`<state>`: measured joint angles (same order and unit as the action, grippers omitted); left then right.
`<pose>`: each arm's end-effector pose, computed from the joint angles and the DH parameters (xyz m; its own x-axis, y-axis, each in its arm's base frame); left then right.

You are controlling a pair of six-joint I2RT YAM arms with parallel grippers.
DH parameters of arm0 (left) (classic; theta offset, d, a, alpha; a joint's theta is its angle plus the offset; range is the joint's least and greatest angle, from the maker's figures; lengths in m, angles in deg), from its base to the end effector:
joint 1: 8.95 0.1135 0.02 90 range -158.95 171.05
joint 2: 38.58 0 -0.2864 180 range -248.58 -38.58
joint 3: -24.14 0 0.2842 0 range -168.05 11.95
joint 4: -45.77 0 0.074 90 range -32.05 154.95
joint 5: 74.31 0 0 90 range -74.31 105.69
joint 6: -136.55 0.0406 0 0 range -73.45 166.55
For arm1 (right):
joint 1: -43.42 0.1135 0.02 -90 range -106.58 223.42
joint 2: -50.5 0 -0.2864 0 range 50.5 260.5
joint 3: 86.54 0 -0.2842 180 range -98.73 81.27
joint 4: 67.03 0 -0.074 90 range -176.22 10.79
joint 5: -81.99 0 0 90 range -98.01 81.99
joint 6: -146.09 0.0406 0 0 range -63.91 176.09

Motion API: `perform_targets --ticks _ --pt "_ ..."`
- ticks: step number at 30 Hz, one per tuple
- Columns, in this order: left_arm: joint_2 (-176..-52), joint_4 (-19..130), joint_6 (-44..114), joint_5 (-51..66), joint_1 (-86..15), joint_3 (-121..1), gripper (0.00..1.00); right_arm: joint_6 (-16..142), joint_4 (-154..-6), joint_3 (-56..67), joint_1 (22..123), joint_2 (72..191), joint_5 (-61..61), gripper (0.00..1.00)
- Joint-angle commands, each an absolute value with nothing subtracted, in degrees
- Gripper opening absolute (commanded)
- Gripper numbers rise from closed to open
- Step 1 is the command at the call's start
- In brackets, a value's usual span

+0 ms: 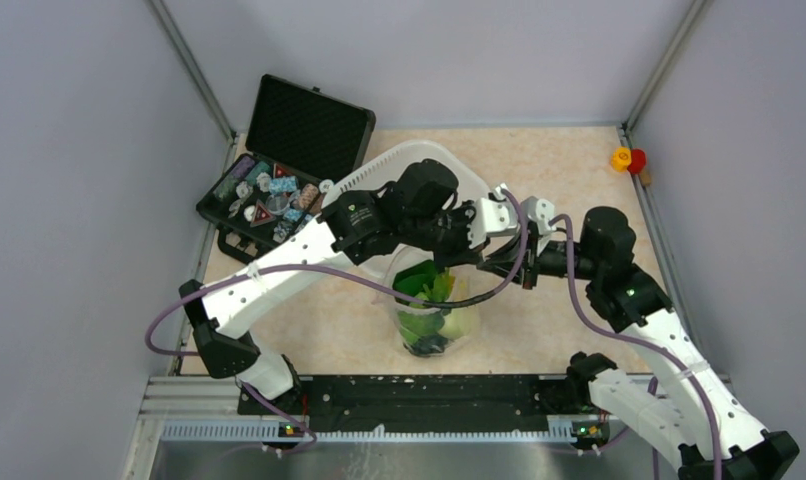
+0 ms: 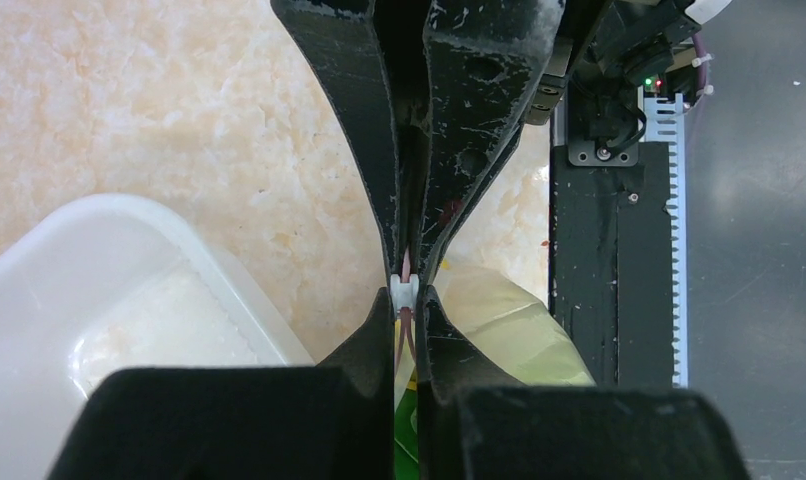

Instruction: Place the food in the zip-top bag and seal the zipper

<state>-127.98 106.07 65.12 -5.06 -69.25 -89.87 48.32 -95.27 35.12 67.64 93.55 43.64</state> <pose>0.1690 -0.3253 0.4529 0.0301 0.5483 -0.8357 0.9972 0.0409 0.0627 0.1525 0.1035 0.3617 -0.0739 -0.1252 -0.9894 -0.9704 0.2376 0.0424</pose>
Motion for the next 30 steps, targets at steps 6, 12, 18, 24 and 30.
perform_targets --ticks 6,12,18,24,30 --pt "-127.3 106.1 65.3 -4.4 -69.4 -90.8 0.00 48.4 -92.2 32.6 68.2 93.4 43.1 0.00" --pt "-125.1 106.1 65.9 -2.5 -69.4 -88.6 0.00 48.6 -92.5 33.8 68.2 92.4 43.8 0.00" --pt "-124.1 107.4 66.5 -1.8 -69.3 -88.2 0.00 49.3 -92.1 34.9 68.1 90.9 44.3 0.00" --pt "-123.8 108.0 66.9 -1.5 -69.3 -88.2 0.00 49.2 -92.7 34.8 68.1 90.7 44.2 0.00" --pt "-122.7 108.6 66.9 -0.6 -69.3 -87.4 0.00 49.1 -93.3 34.8 68.2 90.1 43.0 0.00"
